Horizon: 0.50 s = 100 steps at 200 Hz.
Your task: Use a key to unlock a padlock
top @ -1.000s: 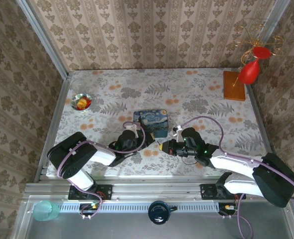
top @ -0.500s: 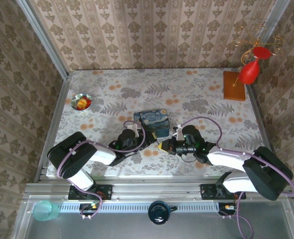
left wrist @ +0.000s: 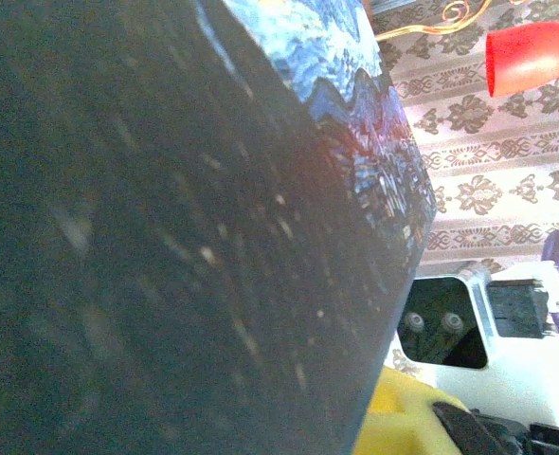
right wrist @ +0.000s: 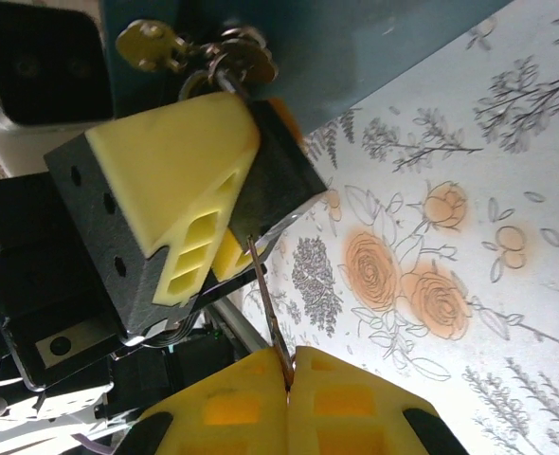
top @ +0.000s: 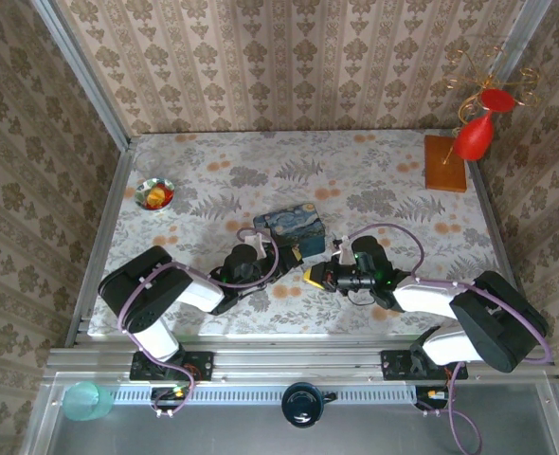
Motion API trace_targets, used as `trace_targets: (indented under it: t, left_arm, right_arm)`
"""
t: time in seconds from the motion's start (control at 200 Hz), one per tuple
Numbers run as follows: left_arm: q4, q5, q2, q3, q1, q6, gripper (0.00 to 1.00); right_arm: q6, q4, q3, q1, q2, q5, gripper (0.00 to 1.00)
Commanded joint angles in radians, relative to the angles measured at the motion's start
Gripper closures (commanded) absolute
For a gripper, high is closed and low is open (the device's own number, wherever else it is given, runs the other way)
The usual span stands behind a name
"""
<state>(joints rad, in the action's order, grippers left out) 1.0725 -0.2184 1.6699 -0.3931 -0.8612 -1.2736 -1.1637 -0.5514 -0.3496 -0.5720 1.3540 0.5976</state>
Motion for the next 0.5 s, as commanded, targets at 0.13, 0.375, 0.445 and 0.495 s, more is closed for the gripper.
trace_targets:
  t: [0.13, 0.375, 0.445, 0.495]
  left_arm:
    - [0.116, -0.030, 0.007, -0.020, 0.013, -0.040, 0.93]
    - [0.159, -0.043, 0.016, -0.029, 0.011, -0.054, 0.94]
    - [0.161, -0.047, 0.015, -0.033, 0.011, -0.056, 0.94]
    - [0.161, -0.049, 0.014, -0.035, 0.011, -0.057, 0.94]
  right_arm:
    - [-0.011, -0.041, 0.038, 0.046, -0.019, 0.068, 1.00]
    - [-0.004, -0.069, 0.038, 0.050, -0.026, 0.091, 1.00]
    - [-0.005, -0.077, 0.035, 0.050, -0.030, 0.097, 1.00]
    - [-0.002, -0.076, 0.034, 0.050, -0.036, 0.098, 1.00]
